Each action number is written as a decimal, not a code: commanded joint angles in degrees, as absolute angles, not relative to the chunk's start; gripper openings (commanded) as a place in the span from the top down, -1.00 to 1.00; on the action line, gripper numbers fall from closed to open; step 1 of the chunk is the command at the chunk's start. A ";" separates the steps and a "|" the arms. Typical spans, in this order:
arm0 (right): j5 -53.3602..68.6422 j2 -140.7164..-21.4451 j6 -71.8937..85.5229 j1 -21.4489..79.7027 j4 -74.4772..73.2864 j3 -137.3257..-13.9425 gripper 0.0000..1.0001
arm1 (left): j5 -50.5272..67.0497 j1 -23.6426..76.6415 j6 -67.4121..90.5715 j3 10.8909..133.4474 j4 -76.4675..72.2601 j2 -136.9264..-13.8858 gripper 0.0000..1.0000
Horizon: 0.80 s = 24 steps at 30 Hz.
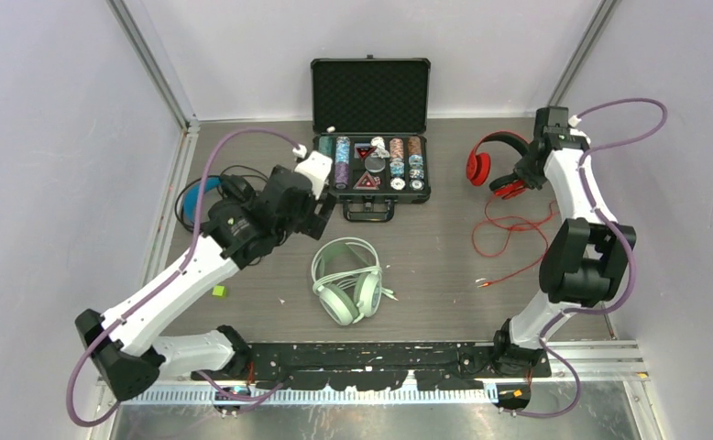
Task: Wrap the headphones
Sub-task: Pick up the headphones from the center of the board.
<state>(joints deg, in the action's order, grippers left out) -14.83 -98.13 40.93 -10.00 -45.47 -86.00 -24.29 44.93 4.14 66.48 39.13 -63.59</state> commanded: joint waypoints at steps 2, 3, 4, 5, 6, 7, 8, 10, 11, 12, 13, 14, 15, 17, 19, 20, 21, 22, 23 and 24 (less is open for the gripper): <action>-13.06 -90.00 29.12 -3.39 -39.16 -84.86 0.99 | -23.27 43.17 11.83 82.24 47.98 -71.19 -0.67; -13.01 -89.07 27.46 -1.59 -39.15 -84.72 0.99 | -22.26 42.67 12.28 85.59 49.43 -72.90 -0.67; -12.39 -88.02 25.97 -0.22 -38.79 -84.40 0.99 | -21.01 42.11 12.60 88.66 50.61 -74.40 -0.66; -11.74 -86.95 24.65 2.64 -38.39 -84.05 0.99 | -19.61 41.55 12.91 91.55 51.66 -75.98 -0.65; -10.70 -85.61 23.72 4.46 -37.78 -83.50 0.99 | -18.01 40.90 13.14 94.61 52.54 -77.54 -0.65; -9.35 -84.24 23.06 6.23 -36.93 -82.74 0.99 | -16.43 40.27 13.25 97.30 53.42 -78.96 -0.65; -7.61 -82.82 22.62 8.29 -35.44 -81.87 0.99 | -14.57 39.60 13.08 100.13 54.11 -80.42 -0.65; -4.05 -79.99 21.77 11.83 -33.04 -80.02 0.99 | -11.19 38.47 12.05 105.97 55.79 -83.96 -0.66; -2.91 -78.51 21.66 13.55 -31.75 -79.14 0.99 | -9.76 38.13 11.54 108.56 56.60 -85.54 -0.67; -2.36 -77.36 21.55 15.68 -30.67 -78.23 0.99 | -8.34 37.65 10.86 110.81 57.94 -87.04 -0.68; -1.55 -76.20 21.29 17.51 -29.76 -77.55 0.99 | -6.84 37.45 10.20 113.39 59.11 -88.81 -0.68; -1.05 -75.31 21.20 19.57 -29.22 -77.13 0.99 | -5.51 37.35 9.41 115.95 60.20 -90.50 -0.68; -1.28 -74.64 21.22 21.44 -29.10 -76.90 0.99 | -4.17 37.28 8.44 118.19 61.54 -92.12 -0.68; -2.32 -73.18 21.34 24.62 -29.17 -76.77 0.99 | -2.31 37.30 7.03 122.83 64.30 -95.37 -0.68; -2.88 -72.28 21.31 27.00 -29.10 -76.60 0.99 | -0.41 37.32 5.22 126.68 66.99 -98.38 -0.69; -2.90 -72.01 21.35 28.14 -29.09 -76.47 0.99 | -0.28 37.31 4.49 128.39 68.38 -100.02 -0.69; -2.82 -71.80 21.33 28.95 -29.09 -76.40 0.99 | -0.26 37.33 4.07 130.48 69.88 -101.77 -0.69; -2.92 -71.66 21.24 30.12 -29.09 -76.24 0.99 | -0.26 37.34 3.86 132.69 71.81 -103.48 -0.67; -2.97 -71.56 21.16 30.93 -29.19 -76.10 0.99 | -0.26 37.35 3.64 135.27 73.71 -105.26 -0.65; -3.05 -71.41 21.11 31.56 -29.26 -75.89 0.99 | -0.35 37.34 3.46 137.80 74.94 -107.28 -0.63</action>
<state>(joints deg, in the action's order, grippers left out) -3.03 -73.78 21.41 29.26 -34.04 -76.16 -3.29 37.39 6.52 129.54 66.37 -102.39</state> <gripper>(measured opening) 0.241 0.832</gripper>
